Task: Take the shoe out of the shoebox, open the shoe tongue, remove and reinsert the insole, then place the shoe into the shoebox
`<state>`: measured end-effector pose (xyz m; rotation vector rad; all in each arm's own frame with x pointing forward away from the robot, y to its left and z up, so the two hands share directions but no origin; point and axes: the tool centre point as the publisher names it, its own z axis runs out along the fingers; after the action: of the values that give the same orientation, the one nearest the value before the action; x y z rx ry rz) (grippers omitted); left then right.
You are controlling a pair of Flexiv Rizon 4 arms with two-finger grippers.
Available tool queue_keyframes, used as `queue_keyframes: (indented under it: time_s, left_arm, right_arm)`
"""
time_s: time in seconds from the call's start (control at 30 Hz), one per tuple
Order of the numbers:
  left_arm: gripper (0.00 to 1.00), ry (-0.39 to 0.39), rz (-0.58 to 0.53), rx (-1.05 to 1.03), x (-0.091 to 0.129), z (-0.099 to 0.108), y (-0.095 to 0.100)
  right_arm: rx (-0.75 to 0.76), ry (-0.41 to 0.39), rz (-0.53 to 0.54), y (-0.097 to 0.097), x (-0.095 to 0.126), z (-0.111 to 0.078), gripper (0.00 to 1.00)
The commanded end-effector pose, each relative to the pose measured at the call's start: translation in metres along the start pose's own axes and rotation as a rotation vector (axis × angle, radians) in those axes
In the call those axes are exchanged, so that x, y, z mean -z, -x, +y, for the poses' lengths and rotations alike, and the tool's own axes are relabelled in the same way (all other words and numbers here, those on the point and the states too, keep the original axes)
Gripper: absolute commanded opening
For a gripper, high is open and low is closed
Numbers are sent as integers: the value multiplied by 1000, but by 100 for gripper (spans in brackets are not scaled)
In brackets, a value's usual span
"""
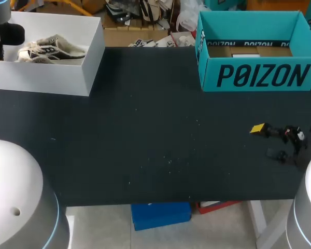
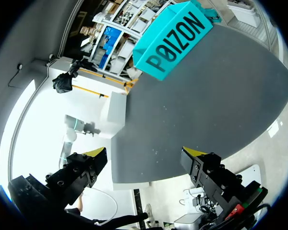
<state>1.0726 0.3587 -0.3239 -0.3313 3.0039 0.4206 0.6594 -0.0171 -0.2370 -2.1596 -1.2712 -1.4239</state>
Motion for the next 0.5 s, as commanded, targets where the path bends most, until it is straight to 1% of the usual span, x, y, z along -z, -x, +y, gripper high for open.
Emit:
queue_keyframes:
  time_s: [0.03, 0.23, 0.33, 0.5]
  left_arm:
    - [0, 0, 12, -3, -3, -4, -4]
    - [0, -17, 34, -12, -4, -18, -14]
    - [0, -24, 40, -21, -4, -25, -16]
    - [0, -46, 44, -34, 8, -41, -25]
  right_arm:
    - [-1, 2, 1, 0, 2, -1, 100]
    - [-1, 2, 1, 0, 2, -1, 100]
    - [-1, 2, 1, 0, 2, -1, 100]
    - [-1, 2, 1, 0, 2, -1, 100]
